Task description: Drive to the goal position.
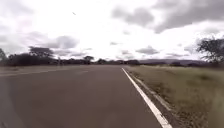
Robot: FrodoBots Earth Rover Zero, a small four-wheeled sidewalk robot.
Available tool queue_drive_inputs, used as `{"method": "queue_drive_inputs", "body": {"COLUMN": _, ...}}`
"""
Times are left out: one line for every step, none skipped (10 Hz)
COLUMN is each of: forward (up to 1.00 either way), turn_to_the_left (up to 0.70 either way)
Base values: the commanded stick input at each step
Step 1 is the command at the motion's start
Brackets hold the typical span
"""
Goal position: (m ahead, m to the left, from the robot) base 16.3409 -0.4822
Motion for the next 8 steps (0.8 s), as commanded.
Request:
{"method": "queue_drive_inputs", "body": {"forward": 0.45, "turn_to_the_left": 0.0}}
{"method": "queue_drive_inputs", "body": {"forward": 0.45, "turn_to_the_left": 0.0}}
{"method": "queue_drive_inputs", "body": {"forward": 0.45, "turn_to_the_left": 0.0}}
{"method": "queue_drive_inputs", "body": {"forward": 0.69, "turn_to_the_left": 0.0}}
{"method": "queue_drive_inputs", "body": {"forward": 0.7, "turn_to_the_left": 0.0}}
{"method": "queue_drive_inputs", "body": {"forward": 0.7, "turn_to_the_left": 0.0}}
{"method": "queue_drive_inputs", "body": {"forward": 0.7, "turn_to_the_left": -0.01}}
{"method": "queue_drive_inputs", "body": {"forward": 0.7, "turn_to_the_left": -0.09}}
